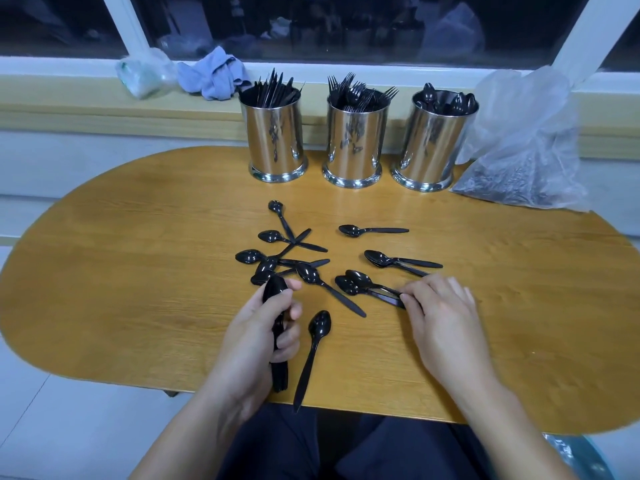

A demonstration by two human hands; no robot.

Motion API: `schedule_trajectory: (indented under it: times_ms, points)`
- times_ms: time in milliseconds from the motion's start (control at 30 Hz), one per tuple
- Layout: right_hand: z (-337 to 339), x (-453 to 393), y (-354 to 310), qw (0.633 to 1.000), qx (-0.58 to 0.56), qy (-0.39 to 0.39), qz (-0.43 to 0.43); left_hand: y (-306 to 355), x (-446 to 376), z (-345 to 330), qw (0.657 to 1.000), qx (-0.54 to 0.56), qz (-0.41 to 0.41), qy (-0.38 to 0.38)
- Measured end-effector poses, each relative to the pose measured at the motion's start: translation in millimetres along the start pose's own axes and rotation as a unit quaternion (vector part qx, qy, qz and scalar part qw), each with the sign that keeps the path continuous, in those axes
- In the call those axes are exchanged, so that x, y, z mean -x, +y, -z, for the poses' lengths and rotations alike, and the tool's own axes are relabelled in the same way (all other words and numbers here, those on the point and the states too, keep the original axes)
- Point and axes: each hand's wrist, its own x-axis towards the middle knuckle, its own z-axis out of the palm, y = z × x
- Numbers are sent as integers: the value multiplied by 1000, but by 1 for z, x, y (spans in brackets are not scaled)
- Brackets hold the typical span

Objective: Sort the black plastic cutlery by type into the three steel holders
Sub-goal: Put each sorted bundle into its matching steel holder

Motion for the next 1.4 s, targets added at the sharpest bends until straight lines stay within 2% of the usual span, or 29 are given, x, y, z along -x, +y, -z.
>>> schedule_trajectory:
  times_ms: [100, 167, 233, 300, 400, 500, 567, 633, 700, 800, 900, 1033, 1200, 1300, 1400]
  points:
    - [9, 1, -8, 999, -37, 31, -12, 0, 6, -4, 1000, 11, -5, 4]
    - [20, 2, -29, 993, -111, 47, -17, 0, 9, -10, 1000, 13, -21, 6]
    - [32, 3, -62, 977, -212, 16, -10, 0, 11, -22, 999, 4, -45, 12]
    - [37, 10, -93, 965, -255, -47, 29, 1, 14, -33, 998, -2, -66, 16]
    - [35, 19, -108, 962, -238, -113, 66, 0, 15, -40, 995, -4, -79, 53]
    - [30, 15, -91, 977, -199, -73, 39, 2, 12, -35, 992, 42, -81, 84]
    - [23, 8, -70, 991, -130, -39, 5, 3, 9, -25, 990, 82, -74, 90]
    - [15, 2, -49, 997, -49, -52, -36, 7, 11, -16, 989, 109, -62, 77]
    - [8, 1, -34, 996, -10, -71, -61, 10, 14, -8, 992, 85, -63, 69]
    - [2, 5, -31, 997, -9, -52, -62, 12, 16, -3, 995, 38, -70, 60]
    - [2, 9, -39, 998, 4, -34, -52, 11, 17, 0, 996, 46, -60, 51]
    - [15, 9, -63, 992, -101, -13, -70, 5, 17, -2, 995, 51, -57, 58]
    - [31, 13, -121, 948, -291, -116, -58, 4, 16, -14, 995, 7, -78, 67]
    - [28, 14, -136, 925, -340, -163, -42, 8, 13, -17, 994, 14, -82, 78]
    - [24, 17, -137, 919, -349, -182, -35, 10, 10, -13, 993, 13, -75, 90]
